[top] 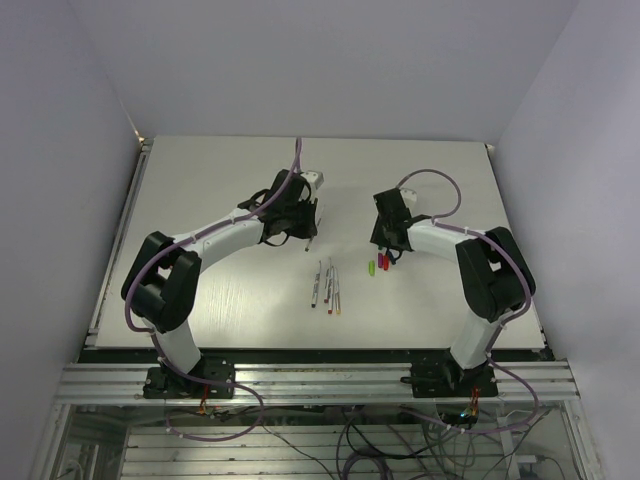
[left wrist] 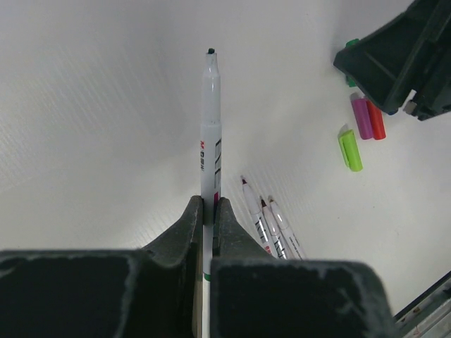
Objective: Insert the pens into the pen caps
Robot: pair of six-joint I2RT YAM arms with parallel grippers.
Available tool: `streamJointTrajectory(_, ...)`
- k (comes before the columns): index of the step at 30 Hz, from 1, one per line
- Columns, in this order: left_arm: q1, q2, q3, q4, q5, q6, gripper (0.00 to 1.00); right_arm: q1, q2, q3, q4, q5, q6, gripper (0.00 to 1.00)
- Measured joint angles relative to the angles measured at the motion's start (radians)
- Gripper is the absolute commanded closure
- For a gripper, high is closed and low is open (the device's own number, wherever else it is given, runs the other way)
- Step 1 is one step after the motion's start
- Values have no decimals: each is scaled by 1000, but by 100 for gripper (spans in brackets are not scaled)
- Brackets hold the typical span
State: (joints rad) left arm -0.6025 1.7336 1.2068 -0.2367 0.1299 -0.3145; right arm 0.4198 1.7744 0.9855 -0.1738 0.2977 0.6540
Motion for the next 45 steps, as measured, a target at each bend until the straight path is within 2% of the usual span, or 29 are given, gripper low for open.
streamJointTrajectory(4, 4, 0, 0, 0, 7, 1, 93, 0, 35, 40, 0, 6, -1, 69)
streamJointTrajectory(15, 16, 0, 0, 0, 11, 0, 93, 0, 40, 51, -33, 9, 12, 70)
streamJointTrajectory(17, 18, 0, 0, 1, 11, 0, 93, 0, 39, 51, -40, 9, 14, 75)
streamJointTrajectory(21, 20, 0, 0, 1, 14, 0, 93, 0, 38, 51, -50, 14, 13, 99)
streamJointTrajectory(22, 20, 1, 0, 1, 14, 0, 93, 0, 38, 51, -53, 15, 14, 100)
streamJointTrajectory(36, 24, 4, 0, 5, 18, 1, 93, 0, 11, 52, -66, 16, -51, 100)
streamJointTrajectory(41, 24, 4, 3, 40, 50, 2, 93, 0, -58, 75, 6, 13, -111, 100)
streamJointTrajectory(45, 25, 4, 6, 98, 100, 3, 93, -2, -128, 102, 138, -9, -153, 100)
